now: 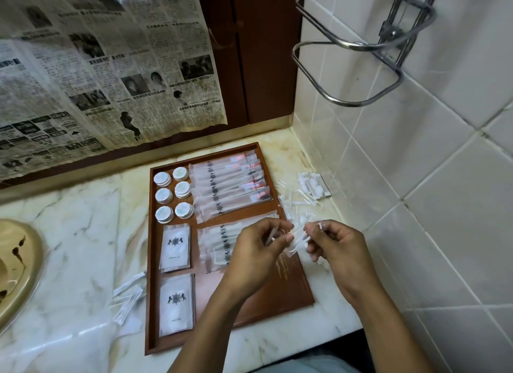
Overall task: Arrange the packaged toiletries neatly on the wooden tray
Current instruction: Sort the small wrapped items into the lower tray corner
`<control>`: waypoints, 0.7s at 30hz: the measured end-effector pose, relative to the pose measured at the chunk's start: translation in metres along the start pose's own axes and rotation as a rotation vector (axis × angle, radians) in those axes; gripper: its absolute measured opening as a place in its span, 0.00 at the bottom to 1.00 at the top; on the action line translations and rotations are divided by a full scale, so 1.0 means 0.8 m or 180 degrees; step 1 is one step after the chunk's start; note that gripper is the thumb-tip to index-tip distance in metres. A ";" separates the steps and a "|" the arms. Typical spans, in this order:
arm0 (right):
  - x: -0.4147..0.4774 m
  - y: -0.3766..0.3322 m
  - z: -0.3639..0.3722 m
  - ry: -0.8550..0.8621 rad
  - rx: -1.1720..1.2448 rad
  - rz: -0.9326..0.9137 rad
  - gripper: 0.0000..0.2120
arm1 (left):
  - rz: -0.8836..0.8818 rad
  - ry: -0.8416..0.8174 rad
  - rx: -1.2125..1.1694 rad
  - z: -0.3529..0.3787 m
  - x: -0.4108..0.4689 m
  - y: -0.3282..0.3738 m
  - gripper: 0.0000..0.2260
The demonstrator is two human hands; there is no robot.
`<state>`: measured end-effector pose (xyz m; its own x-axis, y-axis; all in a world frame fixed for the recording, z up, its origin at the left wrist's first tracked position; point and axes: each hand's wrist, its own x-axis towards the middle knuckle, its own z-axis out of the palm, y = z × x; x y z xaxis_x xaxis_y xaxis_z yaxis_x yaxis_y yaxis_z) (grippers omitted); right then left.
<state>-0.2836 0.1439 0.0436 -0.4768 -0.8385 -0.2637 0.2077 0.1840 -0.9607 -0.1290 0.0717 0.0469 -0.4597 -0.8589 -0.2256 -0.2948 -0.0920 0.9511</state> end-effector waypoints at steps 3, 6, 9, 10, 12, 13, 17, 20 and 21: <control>-0.010 0.001 0.017 -0.0249 -0.0056 -0.0060 0.07 | -0.0021 0.0071 0.0054 -0.015 -0.012 0.000 0.06; -0.013 0.004 0.032 -0.0259 0.0023 -0.0068 0.06 | 0.0005 0.0130 -0.0011 -0.030 -0.025 -0.001 0.02; -0.017 0.010 0.051 -0.0034 0.0324 0.0082 0.04 | -0.0124 0.0345 -0.0377 -0.035 -0.035 -0.006 0.02; -0.020 0.011 0.058 -0.0039 0.0396 0.0134 0.04 | -0.0176 0.0440 -0.0474 -0.036 -0.038 -0.009 0.02; -0.027 0.013 0.071 -0.0167 0.0425 0.0181 0.03 | -0.0270 0.0597 -0.0562 -0.043 -0.044 -0.018 0.02; -0.028 0.014 0.072 -0.0195 0.0413 0.0181 0.03 | -0.0310 0.0623 -0.0581 -0.043 -0.044 -0.020 0.02; -0.031 0.019 0.083 0.0006 0.0419 0.0206 0.04 | -0.0379 0.0696 -0.0609 -0.052 -0.053 -0.029 0.03; -0.035 0.025 0.088 -0.0047 0.0190 0.0270 0.03 | -0.0438 0.0855 -0.0697 -0.054 -0.060 -0.035 0.03; -0.037 0.027 0.089 -0.0117 0.0138 0.0302 0.04 | -0.0476 0.0897 -0.0711 -0.056 -0.060 -0.036 0.03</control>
<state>-0.2041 0.1363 0.0365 -0.4217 -0.8368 -0.3492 0.2876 0.2419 -0.9267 -0.0610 0.0933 0.0399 -0.1682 -0.9296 -0.3280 -0.1372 -0.3075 0.9416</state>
